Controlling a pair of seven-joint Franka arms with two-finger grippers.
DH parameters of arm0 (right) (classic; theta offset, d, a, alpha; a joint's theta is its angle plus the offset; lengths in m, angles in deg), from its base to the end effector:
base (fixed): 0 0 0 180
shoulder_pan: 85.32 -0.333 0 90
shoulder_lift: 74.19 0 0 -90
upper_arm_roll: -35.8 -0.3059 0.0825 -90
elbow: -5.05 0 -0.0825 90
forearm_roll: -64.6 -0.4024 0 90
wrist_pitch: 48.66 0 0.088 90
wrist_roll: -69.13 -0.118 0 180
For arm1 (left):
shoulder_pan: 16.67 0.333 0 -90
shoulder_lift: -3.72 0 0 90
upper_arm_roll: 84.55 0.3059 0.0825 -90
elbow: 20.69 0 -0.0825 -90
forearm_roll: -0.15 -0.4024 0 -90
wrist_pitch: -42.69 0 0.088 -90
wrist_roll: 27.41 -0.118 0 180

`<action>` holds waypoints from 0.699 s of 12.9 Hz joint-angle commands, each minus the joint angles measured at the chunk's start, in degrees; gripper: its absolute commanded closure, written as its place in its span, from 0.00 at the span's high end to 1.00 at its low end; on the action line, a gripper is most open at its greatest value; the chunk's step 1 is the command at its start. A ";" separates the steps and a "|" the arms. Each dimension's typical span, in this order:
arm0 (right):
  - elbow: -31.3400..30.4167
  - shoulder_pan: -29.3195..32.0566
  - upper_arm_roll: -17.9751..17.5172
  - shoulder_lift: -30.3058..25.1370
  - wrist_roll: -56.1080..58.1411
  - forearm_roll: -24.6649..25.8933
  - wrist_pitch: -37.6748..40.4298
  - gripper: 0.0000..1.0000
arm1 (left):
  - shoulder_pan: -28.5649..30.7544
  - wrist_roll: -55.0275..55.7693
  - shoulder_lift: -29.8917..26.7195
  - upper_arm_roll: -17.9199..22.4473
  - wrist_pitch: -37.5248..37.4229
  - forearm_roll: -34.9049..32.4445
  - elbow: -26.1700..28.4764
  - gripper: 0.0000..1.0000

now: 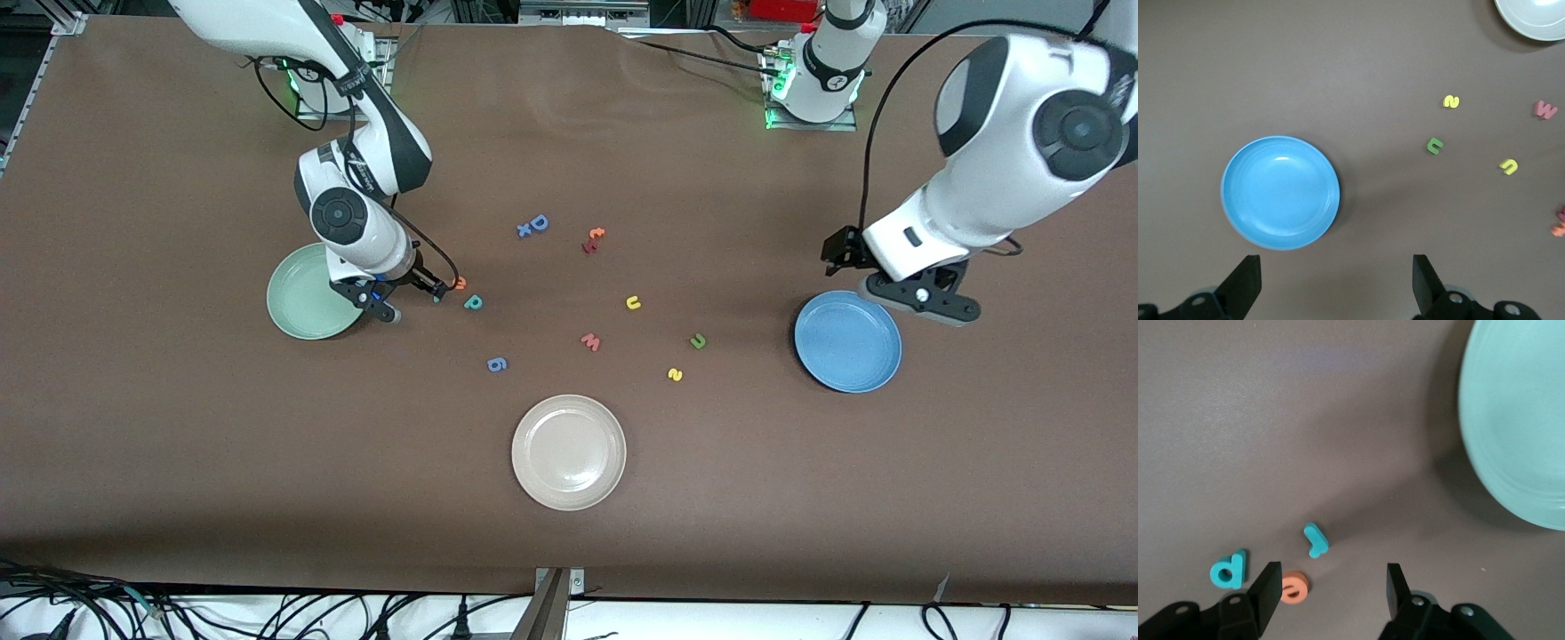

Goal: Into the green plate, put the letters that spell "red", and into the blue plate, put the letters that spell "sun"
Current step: 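Grasp the blue letter with the right gripper while the left gripper lowers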

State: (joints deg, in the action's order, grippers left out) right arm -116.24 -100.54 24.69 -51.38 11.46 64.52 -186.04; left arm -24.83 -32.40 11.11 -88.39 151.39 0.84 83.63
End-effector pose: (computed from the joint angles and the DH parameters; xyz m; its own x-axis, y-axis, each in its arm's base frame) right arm 0.5115 0.2563 0.1822 0.8398 -0.5289 -0.1227 -0.5266 -0.8485 0.0527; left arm 0.5940 -0.1261 0.4313 0.9563 -0.2881 -0.0504 -0.2872 -0.9576 0.0243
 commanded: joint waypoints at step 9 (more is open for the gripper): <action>-2.02 -2.09 -0.05 4.35 -3.59 -0.46 -8.95 0.58 | -6.34 -11.34 12.11 -0.47 19.17 0.46 4.31 0.99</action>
State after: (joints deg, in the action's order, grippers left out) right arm -117.68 -102.51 24.63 -47.32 8.45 64.52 -193.31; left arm -30.99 -38.04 21.28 -89.26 168.01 0.83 88.20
